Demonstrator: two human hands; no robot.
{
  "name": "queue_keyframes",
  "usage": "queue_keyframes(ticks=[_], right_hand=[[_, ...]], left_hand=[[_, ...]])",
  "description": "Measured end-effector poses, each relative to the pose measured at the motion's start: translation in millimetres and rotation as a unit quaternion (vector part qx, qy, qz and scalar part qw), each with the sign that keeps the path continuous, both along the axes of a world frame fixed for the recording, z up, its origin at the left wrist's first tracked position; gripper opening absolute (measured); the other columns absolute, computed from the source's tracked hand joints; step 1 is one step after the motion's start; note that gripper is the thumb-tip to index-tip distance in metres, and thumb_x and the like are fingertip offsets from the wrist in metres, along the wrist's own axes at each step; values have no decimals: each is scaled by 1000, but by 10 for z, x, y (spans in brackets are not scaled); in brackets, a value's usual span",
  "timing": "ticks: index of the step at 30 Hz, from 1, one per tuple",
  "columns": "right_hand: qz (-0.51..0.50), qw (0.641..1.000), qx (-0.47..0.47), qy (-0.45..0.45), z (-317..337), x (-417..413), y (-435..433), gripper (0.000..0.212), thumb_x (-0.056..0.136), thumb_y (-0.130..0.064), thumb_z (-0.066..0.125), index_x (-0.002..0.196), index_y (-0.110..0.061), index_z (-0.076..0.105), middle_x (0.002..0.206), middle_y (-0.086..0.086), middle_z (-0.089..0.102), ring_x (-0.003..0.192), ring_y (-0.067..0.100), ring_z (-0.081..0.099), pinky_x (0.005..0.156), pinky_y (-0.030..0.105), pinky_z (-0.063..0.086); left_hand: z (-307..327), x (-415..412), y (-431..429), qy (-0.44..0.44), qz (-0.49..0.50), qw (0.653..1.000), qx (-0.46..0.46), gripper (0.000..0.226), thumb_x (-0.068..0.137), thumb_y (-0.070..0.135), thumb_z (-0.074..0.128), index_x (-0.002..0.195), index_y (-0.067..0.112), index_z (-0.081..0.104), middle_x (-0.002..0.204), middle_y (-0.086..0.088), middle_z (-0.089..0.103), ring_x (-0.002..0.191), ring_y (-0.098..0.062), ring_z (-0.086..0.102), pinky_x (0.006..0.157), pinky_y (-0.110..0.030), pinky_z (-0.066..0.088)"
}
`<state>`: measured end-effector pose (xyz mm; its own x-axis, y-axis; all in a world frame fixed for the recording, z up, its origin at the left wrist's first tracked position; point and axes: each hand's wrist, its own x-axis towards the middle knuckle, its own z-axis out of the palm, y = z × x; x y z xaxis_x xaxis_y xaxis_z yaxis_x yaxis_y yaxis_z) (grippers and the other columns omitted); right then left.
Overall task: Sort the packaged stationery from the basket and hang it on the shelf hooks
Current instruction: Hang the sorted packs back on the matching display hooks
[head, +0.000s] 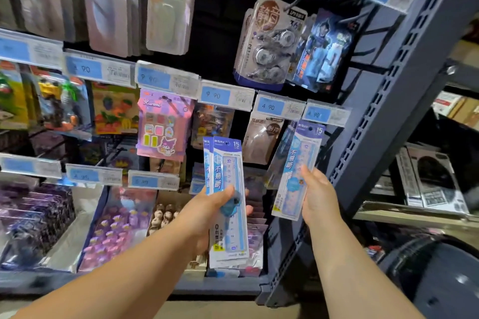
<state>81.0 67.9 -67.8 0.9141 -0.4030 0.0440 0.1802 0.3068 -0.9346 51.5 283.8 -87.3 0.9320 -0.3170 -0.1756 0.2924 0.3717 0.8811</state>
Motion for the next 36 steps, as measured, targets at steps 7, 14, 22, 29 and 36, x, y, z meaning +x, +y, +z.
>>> queue_keyframes(ticks=[7, 14, 22, 29, 36], right_hand=[[-29, 998, -50, -2, -14, 11, -31, 15, 97, -18, 54, 107, -17, 66, 88, 0, 75, 77, 15, 71, 70, 33, 54], [-83, 993, -80, 10, -33, -13, -86, 15, 97, -18, 56, 96, -27, 68, 91, -3, 75, 82, 16, 71, 68, 31, 55], [-127, 985, -121, -2, 32, 107, -72, 16, 96, -22, 58, 94, -34, 69, 92, -8, 74, 85, 14, 72, 74, 35, 57], [-186, 969, -156, 53, 7, 305, -22, 6, 90, -30, 66, 95, -28, 69, 92, -3, 74, 79, 15, 71, 79, 39, 58], [-266, 910, -317, 23, 112, 181, 361, 42, 86, -29, 67, 121, -19, 45, 105, -5, 48, 92, 16, 47, 76, 28, 34]], left_hand=[[55, -33, -40, 1, -1, 1000, 16, 39, 100, 25, 49, 128, -2, 53, 71, -2, 54, 38, -2, 54, 38, -17, 44], [2, -4, -59, -2, -9, 1000, 13, 43, 99, 22, 49, 132, -6, 51, 63, 2, 61, 40, -2, 56, 38, -17, 44], [-100, 59, -56, 15, -17, 1000, -12, 35, 98, 23, 50, 122, -1, 57, 61, 5, 67, 42, -2, 57, 39, -17, 44], [-167, 137, -12, -1, -25, 1000, 3, 60, 75, 42, 67, 127, 13, 57, 113, -15, 69, 97, -27, 69, 72, -37, 56], [-108, 125, 45, 0, -15, 1000, 15, 46, 90, 37, 62, 126, 10, 58, 103, -12, 70, 81, -21, 71, 64, -34, 56]])
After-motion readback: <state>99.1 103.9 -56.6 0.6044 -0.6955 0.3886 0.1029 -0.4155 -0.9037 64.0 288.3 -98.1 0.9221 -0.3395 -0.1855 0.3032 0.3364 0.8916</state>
